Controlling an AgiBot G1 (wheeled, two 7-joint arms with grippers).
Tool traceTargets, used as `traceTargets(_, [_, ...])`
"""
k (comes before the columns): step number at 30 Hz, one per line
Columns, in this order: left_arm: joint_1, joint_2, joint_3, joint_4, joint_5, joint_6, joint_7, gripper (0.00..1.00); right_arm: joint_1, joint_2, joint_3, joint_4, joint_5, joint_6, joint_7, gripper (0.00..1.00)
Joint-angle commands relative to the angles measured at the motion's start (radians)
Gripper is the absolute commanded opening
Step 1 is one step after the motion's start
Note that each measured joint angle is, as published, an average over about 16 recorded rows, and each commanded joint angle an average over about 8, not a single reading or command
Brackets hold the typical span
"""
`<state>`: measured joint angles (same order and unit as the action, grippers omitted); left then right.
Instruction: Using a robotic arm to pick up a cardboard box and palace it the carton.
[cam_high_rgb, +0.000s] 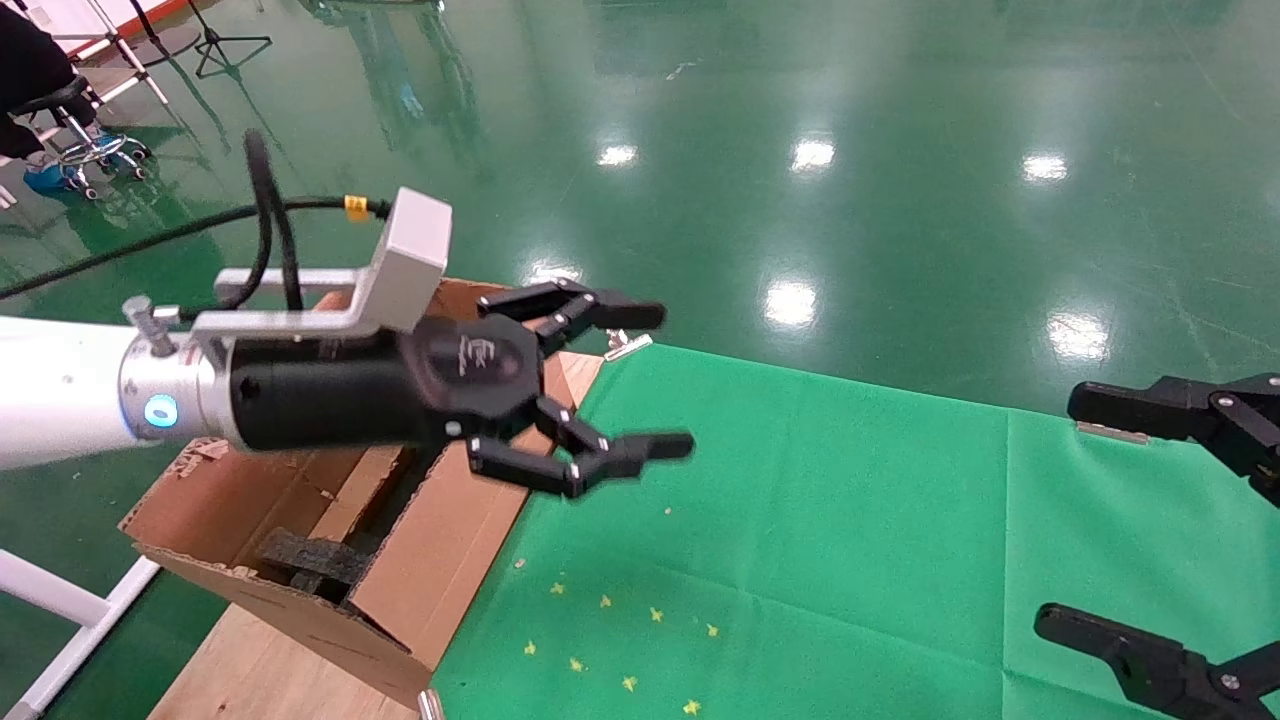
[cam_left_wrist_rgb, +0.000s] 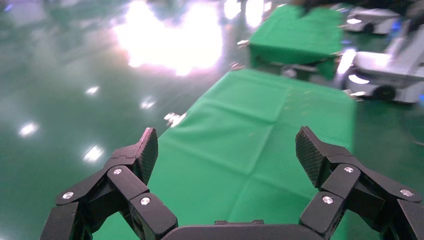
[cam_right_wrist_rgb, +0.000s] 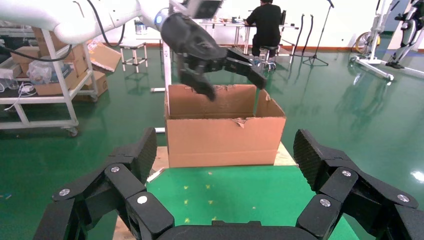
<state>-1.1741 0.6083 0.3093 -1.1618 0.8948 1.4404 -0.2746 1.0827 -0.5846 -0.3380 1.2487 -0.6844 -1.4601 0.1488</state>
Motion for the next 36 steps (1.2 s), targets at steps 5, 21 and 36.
traceTargets(5, [0.069, 0.002, -0.02, -0.084, -0.113, 0.038, 0.06, 1.0, 0.0, 0.0, 0.0, 0.0, 0.0, 0.0, 0.0, 1.0])
traceTargets(21, [0.114, 0.003, -0.035, -0.14, -0.189, 0.064, 0.094, 1.0, 0.0, 0.0, 0.0, 0.0, 0.0, 0.0, 0.0, 1.0])
traceTargets(36, [0.103, 0.003, -0.031, -0.126, -0.17, 0.057, 0.088, 1.0, 0.0, 0.0, 0.0, 0.0, 0.0, 0.0, 0.0, 1.0])
